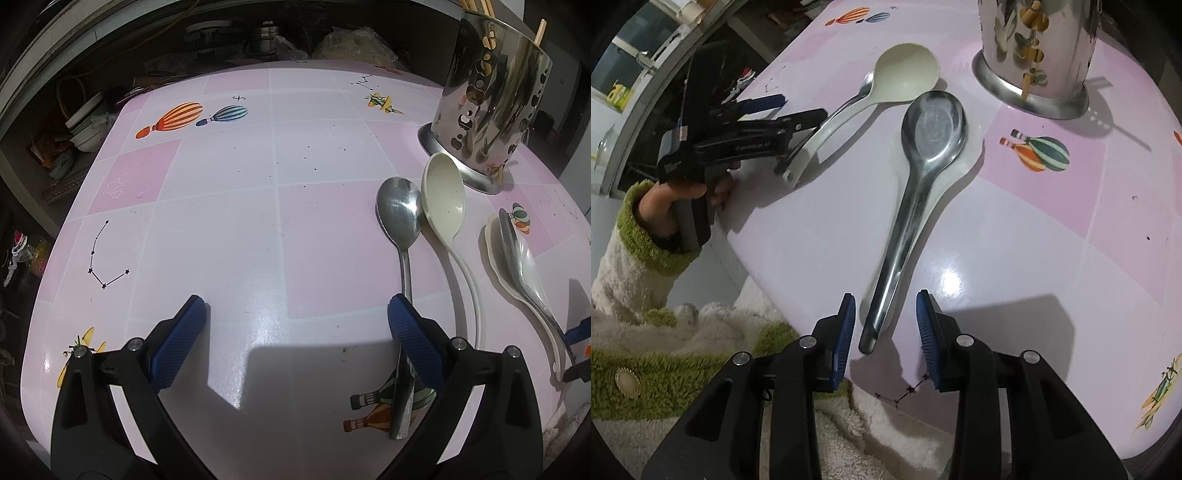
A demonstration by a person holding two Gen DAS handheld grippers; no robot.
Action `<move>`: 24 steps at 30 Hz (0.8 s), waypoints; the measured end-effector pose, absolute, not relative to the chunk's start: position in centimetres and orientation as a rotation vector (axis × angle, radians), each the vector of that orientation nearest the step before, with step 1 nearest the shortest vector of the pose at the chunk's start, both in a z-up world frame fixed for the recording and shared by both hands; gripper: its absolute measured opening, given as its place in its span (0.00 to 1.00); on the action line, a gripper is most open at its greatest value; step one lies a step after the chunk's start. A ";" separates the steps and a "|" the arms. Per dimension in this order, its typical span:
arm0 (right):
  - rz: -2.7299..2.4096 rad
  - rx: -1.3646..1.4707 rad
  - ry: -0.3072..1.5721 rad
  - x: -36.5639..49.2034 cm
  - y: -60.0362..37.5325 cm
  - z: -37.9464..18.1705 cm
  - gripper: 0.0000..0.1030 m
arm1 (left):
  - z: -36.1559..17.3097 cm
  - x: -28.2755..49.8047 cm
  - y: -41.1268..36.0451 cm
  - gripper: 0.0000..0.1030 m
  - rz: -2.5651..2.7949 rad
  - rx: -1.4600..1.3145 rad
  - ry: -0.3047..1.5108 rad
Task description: Organize utensils
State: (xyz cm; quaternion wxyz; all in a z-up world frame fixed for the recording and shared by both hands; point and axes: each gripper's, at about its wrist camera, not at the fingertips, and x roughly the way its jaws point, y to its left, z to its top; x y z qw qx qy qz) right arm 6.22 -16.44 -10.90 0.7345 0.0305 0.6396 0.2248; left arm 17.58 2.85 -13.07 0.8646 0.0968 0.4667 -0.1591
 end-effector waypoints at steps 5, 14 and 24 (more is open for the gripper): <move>0.499 0.075 1.405 6.0 -16.6 -11.0 0.27 | -13.1 17.6 2.8 0.93 -0.333 0.203 0.978; 0.497 0.113 1.408 5.9 -17.4 -11.0 0.11 | -13.1 17.6 2.8 0.94 -0.334 0.203 0.978; 0.460 0.132 1.350 5.9 -19.1 -9.2 0.07 | -13.1 17.6 2.8 0.94 -0.334 0.203 0.978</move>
